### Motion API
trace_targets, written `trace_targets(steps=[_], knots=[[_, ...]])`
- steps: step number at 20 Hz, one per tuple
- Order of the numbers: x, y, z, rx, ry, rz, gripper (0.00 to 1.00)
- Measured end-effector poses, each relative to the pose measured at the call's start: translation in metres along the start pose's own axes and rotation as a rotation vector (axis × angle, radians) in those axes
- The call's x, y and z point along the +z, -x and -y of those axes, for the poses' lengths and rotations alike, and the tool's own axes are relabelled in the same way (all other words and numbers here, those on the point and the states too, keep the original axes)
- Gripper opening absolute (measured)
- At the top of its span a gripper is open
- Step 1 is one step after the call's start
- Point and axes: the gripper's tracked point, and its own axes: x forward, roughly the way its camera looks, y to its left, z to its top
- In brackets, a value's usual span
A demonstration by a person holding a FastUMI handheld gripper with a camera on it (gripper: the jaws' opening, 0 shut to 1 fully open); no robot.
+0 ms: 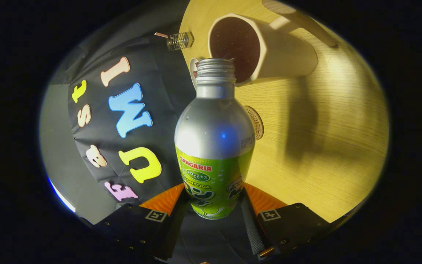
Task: Take the bottle from table, then pour the juice into the cup, finally place the bottle on the coaster
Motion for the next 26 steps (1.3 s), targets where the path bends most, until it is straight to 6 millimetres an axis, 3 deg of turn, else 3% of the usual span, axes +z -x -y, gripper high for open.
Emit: trace_targets(steps=[11,26], knots=[[-0.003,0.001,-0.011,-0.01,-0.089,-0.017,0.76],[-0.012,0.01,-0.047,0.03,-0.209,-0.062,0.77]])
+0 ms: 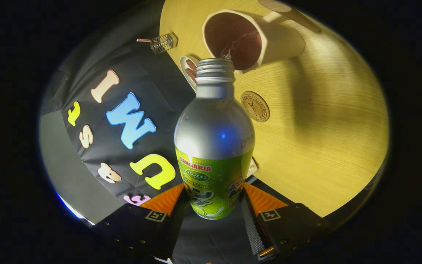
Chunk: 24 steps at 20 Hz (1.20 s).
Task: Take the bottle from table, then pour the juice into the cup, finally place the bottle on the coaster
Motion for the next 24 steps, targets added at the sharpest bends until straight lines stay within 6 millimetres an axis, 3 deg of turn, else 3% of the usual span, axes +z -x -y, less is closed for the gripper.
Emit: trace_targets(steps=[15,24], knots=[[0.007,0.003,-0.028,0.023,-0.081,0.003,0.76],[0.009,0.002,-0.003,-0.018,-0.017,0.022,0.76]])
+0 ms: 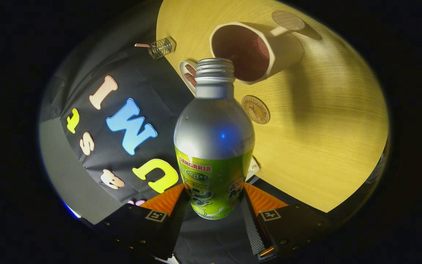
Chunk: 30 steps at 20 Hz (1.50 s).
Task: Take the bottle from table, then pour the juice into the cup, finally place the bottle on the coaster
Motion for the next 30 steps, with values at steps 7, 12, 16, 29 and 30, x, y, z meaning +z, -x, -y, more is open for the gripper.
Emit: trace_targets(steps=[7,12,16,29,30], knots=[[0.009,-0.008,0.038,-0.072,0.186,0.039,0.77],[0.027,-0.006,0.068,-0.166,0.379,0.084,0.77],[0.039,-0.007,0.086,-0.236,0.528,0.121,0.77],[0.052,0.005,0.103,-0.344,1.04,0.242,0.77],[0.052,0.005,0.103,-0.346,1.077,0.252,0.77]])
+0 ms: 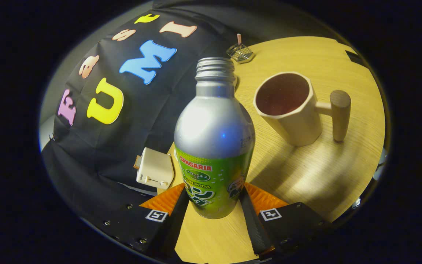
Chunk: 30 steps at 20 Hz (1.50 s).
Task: Take the bottle from table, then pour the juice into the cup, finally place the bottle on the coaster
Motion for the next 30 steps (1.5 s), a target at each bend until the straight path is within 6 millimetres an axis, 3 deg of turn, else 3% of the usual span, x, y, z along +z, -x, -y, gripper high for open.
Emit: trace_targets(steps=[10,22,30], knots=[[-0.002,-0.019,0.002,-0.065,0.23,0.081,0.77],[0.026,-0.083,-0.012,-0.136,0.465,0.135,0.77],[0.044,-0.114,-0.003,-0.184,0.558,0.19,0.77]])
